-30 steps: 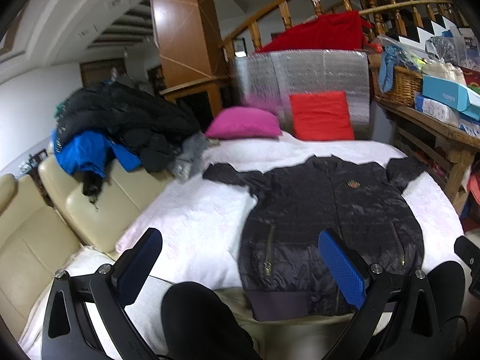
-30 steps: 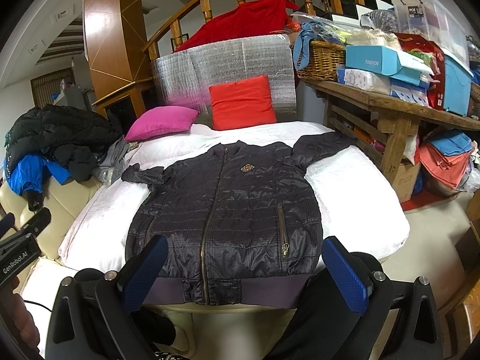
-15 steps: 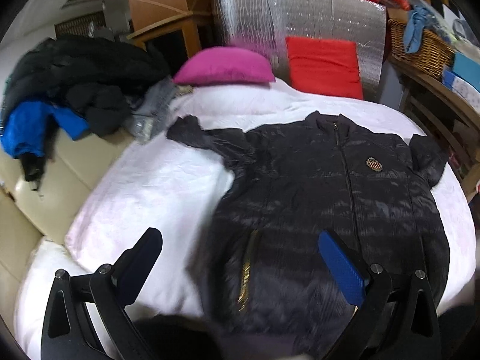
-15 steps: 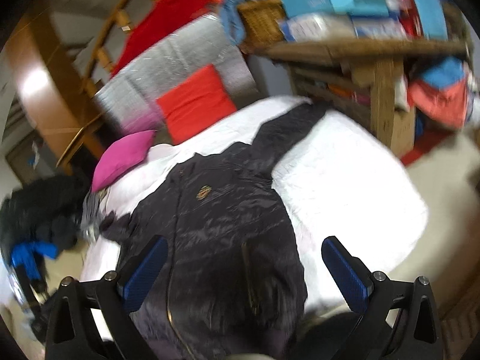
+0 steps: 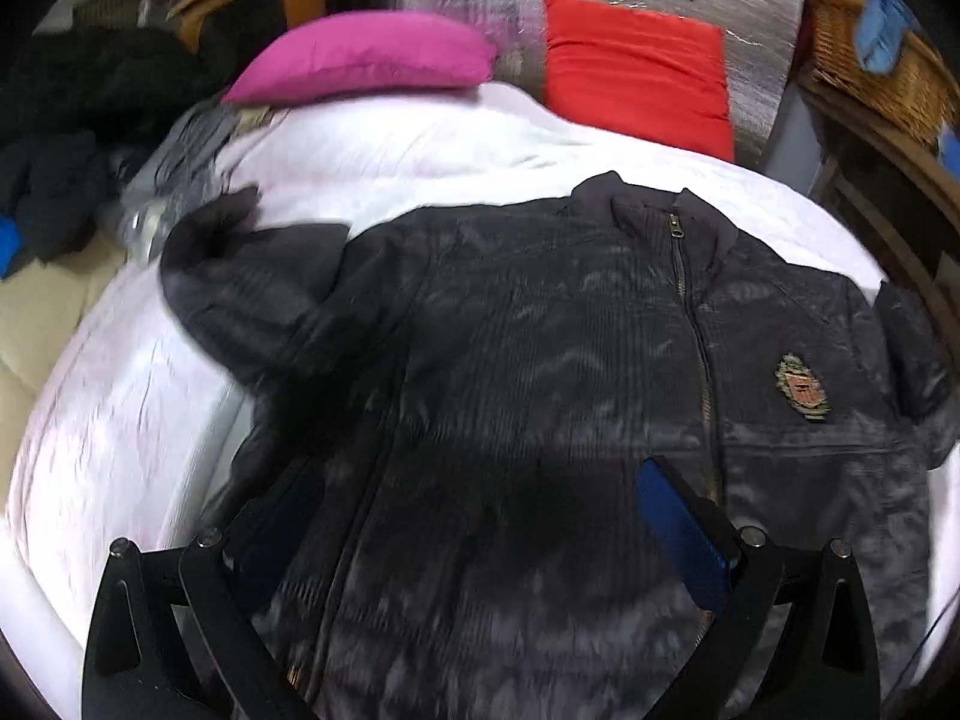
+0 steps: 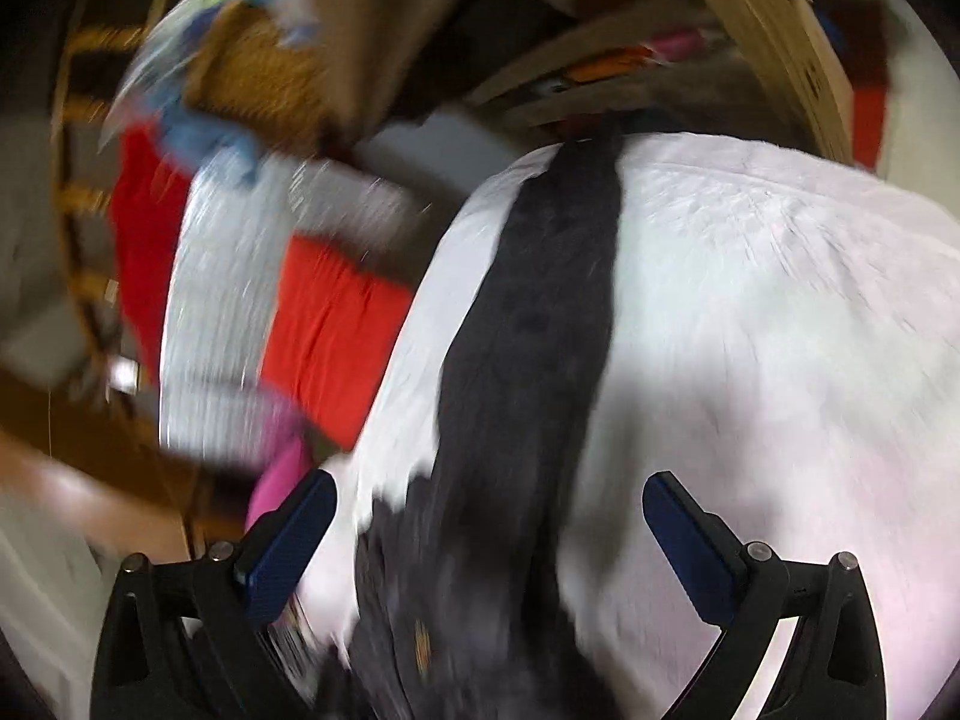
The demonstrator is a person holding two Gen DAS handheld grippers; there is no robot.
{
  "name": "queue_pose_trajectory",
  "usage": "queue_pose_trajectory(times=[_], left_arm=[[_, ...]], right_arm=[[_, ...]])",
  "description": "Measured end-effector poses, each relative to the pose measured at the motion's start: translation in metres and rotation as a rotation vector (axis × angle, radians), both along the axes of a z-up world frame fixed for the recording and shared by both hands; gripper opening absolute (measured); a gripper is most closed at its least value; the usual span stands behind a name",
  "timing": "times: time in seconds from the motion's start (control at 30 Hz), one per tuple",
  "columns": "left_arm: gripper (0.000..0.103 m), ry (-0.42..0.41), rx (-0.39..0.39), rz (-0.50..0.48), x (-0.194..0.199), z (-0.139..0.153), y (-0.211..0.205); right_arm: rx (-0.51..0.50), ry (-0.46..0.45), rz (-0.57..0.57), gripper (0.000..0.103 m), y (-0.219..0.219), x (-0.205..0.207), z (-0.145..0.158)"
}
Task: Fold large clothes
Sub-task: 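Grasp the jacket sleeve cuff with the right gripper and lift it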
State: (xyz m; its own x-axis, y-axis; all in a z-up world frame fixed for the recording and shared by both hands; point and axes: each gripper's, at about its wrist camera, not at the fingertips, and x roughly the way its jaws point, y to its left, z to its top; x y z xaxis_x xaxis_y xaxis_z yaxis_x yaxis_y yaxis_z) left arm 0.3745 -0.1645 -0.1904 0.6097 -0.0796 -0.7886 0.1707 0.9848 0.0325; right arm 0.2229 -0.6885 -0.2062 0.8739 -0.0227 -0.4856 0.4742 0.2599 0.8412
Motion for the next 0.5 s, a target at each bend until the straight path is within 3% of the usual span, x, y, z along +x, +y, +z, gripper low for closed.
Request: queue_pose_trajectory(times=[0.1, 0.2, 0.3, 0.33, 0.43, 0.5], left_arm=[[0.103, 0.008, 0.024, -0.026, 0.007, -0.007, -0.005], [0.103, -0.012, 0.056, -0.024, 0.011, -0.009, -0.006], [0.103, -0.01, 0.063, -0.018, 0.017, -0.012, -0.002], [0.103, -0.012, 0.062, -0.015, 0.019, -0.013, -0.002], [0.103, -0.018, 0.07, 0.003, 0.023, -0.014, -0.002], [0.103, -0.02, 0.061, 0.006, 0.026, -0.013, -0.003]], right_arm=[[0.065, -0.032, -0.041, 0.098, -0.031, 0.025, -0.022], [0.109, -0.01, -0.053, 0.086, -0.052, 0.058, -0.045], [0.078, 0.073, -0.049, 0.055, -0.056, 0.087, -0.052], [0.052, 0.082, -0.04, 0.029, -0.055, 0.093, -0.049], [-0.04, 0.142, -0.045, 0.017, -0.042, 0.105, -0.036], [-0.121, 0.131, -0.039, 0.015, -0.026, 0.105, -0.015]])
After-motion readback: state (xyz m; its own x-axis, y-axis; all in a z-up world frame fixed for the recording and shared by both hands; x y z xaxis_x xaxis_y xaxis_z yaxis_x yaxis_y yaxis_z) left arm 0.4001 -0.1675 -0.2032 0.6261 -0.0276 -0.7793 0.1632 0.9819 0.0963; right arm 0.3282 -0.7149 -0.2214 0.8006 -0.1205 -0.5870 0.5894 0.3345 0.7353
